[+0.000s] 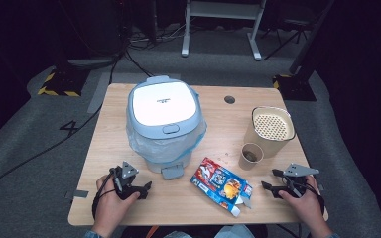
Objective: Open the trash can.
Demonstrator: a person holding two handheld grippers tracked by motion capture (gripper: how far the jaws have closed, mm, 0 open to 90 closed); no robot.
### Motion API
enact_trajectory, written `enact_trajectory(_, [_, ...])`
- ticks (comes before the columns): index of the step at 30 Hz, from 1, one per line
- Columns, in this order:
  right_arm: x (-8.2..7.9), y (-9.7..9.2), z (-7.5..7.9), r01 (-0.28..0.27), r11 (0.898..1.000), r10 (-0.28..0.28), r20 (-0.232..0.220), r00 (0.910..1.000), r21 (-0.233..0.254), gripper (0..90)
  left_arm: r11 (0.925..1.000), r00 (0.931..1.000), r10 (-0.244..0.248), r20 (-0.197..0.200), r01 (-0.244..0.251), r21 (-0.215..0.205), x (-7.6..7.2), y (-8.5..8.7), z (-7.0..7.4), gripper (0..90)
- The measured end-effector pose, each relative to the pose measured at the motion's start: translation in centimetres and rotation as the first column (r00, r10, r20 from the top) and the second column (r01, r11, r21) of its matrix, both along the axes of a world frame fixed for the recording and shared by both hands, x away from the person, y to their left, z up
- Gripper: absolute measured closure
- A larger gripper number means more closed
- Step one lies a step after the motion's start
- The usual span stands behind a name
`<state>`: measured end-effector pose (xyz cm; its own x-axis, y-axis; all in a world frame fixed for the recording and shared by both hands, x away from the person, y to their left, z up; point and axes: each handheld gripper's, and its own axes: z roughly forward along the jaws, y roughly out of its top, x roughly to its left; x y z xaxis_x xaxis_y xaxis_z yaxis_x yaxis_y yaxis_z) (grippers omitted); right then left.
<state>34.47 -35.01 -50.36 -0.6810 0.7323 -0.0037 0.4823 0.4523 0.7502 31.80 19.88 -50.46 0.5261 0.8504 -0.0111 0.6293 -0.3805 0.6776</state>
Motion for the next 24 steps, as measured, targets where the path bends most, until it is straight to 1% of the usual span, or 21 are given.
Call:
enact_trajectory(3, [-0.1, 0.1, 0.0, 0.016, 1.0, -0.016, 0.0, 0.9999, -0.001, 27.6, 1.0, 1.0, 0.002, 0.004, -0.002, -0.006, 0.0, 0.0, -0.1, 9.3])
enact_trajectory(6, [-0.1, 0.1, 0.0, 0.021, 1.0, -0.021, 0.001, 0.9998, -0.002, 27.7, 1.0, 1.0, -0.006, -0.002, 0.006, -0.006, 0.0, 0.1, 0.0, 9.3])
enact_trajectory(8, [-0.1, 0.1, 0.0, 0.02, 1.0, -0.02, 0.001, 0.9998, -0.002, 27.8, 0.9999, 1.0, 0.003, 0.002, -0.003, -0.013, -0.1, 0.2, 0.0, 10.9])
enact_trajectory(9, [-0.1, 0.1, 0.0, 0.02, 1.0, -0.02, 0.001, 0.9998, -0.002, 27.9, 0.9999, 0.9999, 0.009, 0.008, -0.009, -0.01, -0.1, 0.3, 0.0, 12.4])
enact_trajectory(10, [-0.1, 0.1, 0.0, 0.021, 1.0, -0.021, 0.001, 0.9998, -0.001, 28.3, 0.9998, 0.9999, 0.007, 0.014, -0.007, -0.016, -0.1, 0.4, 0.0, 14.5])
enact_trajectory(12, [-0.1, 0.1, 0.0, 0.022, 1.0, -0.022, 0.001, 0.9998, -0.001, 28.7, 0.9997, 0.9998, 0.011, 0.018, -0.011, -0.022, -0.2, 0.4, 0.1, 22.2])
enact_trajectory(13, [-0.1, 0.1, 0.0, 0.025, 1.0, -0.025, 0.003, 0.9997, 0.001, 30.0, 0.9997, 0.9997, 0.016, 0.017, -0.015, -0.02, -0.2, 0.6, 0.2, 28.7])
enact_trajectory(14, [-0.1, 0.1, 0.0, 0.026, 1.0, -0.026, 0.003, 0.9997, 0.001, 30.4, 0.9998, 1.0, 0.009, 0.004, -0.009, -0.02, -0.2, 0.8, 0.5, 36.0])
enact_trajectory(15, [-0.1, 0.1, 0.0, 0.026, 1.0, -0.026, 0.003, 0.9997, 0.001, 30.4, 0.9998, 1.0, 0.009, 0.004, -0.009, -0.02, -0.2, 0.8, 0.5, 39.0])
enact_trajectory(16, [-0.1, 0.1, 0.0, 0.026, 1.0, -0.027, 0.004, 0.9996, 0.002, 31.0, 0.9994, 0.9999, 0.013, -0.011, -0.013, -0.033, -0.1, 1.0, 0.8, 38.4])
enact_trajectory(17, [-0.1, 0.1, 0.0, 0.026, 1.0, -0.027, 0.004, 0.9996, 0.002, 31.0, 0.9994, 0.9999, 0.013, -0.011, -0.013, -0.033, -0.1, 1.0, 0.8, 38.7])
enact_trajectory(19, [-0.1, 0.0, 0.0, 0.031, 1.0, -0.031, 0.005, 0.9995, 0.004, 32.5, 0.9987, 0.9999, 0.006, -0.01, -0.006, -0.051, -0.2, 1.1, 1.1, 38.7])
enact_trajectory(20, [-0.1, 0.0, 0.0, 0.033, 0.999, -0.033, 0.006, 0.9994, 0.006, 34.4, 0.9991, 0.9999, -0.011, -0.004, 0.011, -0.041, -0.3, 1.2, 1.5, 40.3])
enact_trajectory(21, [-0.1, 0.0, 0.0, 0.033, 0.999, -0.033, 0.006, 0.9994, 0.006, 34.4, 0.9991, 0.9999, -0.011, -0.004, 0.011, -0.041, -0.3, 1.2, 1.5, 41.1])
enact_trajectory(23, [0.0, -0.1, 0.0, 0.036, 0.999, -0.036, 0.006, 0.9993, 0.009, 36.8, 0.9978, 0.9997, -0.025, 0.004, 0.025, -0.061, -0.5, 1.3, 2.1, 41.9])
enact_trajectory(24, [0.0, -0.2, 0.0, 0.035, 0.999, -0.035, 0.007, 0.9994, 0.009, 37.5, 0.9976, 0.9995, -0.031, 0.006, 0.032, -0.061, -0.5, 1.3, 2.3, 43.5])
